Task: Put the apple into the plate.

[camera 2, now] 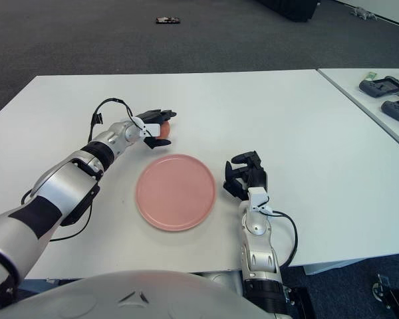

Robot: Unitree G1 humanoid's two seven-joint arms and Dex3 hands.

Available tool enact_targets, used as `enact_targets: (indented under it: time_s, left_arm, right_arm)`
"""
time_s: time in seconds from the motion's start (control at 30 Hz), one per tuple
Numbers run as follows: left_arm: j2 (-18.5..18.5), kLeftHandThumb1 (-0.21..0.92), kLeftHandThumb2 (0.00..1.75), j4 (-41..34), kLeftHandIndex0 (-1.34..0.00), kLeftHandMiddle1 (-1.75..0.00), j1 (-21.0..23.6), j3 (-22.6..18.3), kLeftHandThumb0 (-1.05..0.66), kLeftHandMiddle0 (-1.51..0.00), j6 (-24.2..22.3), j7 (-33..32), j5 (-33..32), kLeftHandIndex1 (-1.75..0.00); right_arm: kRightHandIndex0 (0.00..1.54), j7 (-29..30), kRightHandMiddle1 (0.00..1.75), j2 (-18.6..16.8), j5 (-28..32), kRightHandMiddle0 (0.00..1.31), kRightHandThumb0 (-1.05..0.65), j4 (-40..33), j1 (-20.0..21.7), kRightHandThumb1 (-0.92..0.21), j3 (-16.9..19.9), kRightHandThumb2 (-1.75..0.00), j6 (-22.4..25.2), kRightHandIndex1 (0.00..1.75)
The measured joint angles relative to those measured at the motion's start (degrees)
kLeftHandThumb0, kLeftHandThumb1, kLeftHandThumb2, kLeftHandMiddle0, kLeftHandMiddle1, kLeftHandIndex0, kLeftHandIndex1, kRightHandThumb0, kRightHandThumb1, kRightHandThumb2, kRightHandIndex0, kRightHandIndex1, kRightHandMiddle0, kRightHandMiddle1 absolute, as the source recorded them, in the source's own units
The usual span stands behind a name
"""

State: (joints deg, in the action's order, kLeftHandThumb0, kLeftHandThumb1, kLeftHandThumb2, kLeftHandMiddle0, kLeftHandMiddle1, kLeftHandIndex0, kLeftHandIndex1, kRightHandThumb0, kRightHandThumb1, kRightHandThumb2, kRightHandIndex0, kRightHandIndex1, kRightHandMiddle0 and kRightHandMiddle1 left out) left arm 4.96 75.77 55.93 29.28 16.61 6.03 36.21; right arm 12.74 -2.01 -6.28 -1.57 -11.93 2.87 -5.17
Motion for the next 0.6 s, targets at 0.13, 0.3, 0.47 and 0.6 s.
enact_targets:
  time_s: [0.13,0.3,0.47,0.6]
  left_arm:
    - [0.4,0.69,0.79,0.3,0.00,-0.10,0.0,0.4,-0.91,0.00,-0.4,0.1,0.3,-0.45]
    - [0.7,0.72,0.76,0.3,0.00,-0.08,0.0,1.0,-0.93,0.00,-0.7,0.3,0.5,-0.47]
    - [1.0,0.74,0.73,0.3,0.00,-0.11,0.0,1.9,-0.93,0.00,-0.6,0.1,1.1,-0.46]
    - [1.3,0.74,0.73,0.3,0.00,-0.12,0.0,2.6,-0.93,0.00,-0.6,-0.2,1.5,-0.46]
  right_arm:
    - [0.57,-0.1,1.75,0.0,0.1,0.36,-0.39,-0.5,-0.3,-0.64,0.0,-0.92,0.3,1.55]
    - [0.57,-0.1,1.75,0.0,0.1,0.36,-0.39,-0.6,-0.4,-0.64,0.0,-0.91,0.3,1.56]
    - [0.56,-0.2,1.75,0.0,0.2,0.36,-0.39,-0.6,-0.4,-0.65,0.1,-0.91,0.3,1.55]
    - [0.56,-0.3,1.75,0.0,0.3,0.36,-0.39,-0.7,-0.5,-0.65,0.3,-0.90,0.3,1.55]
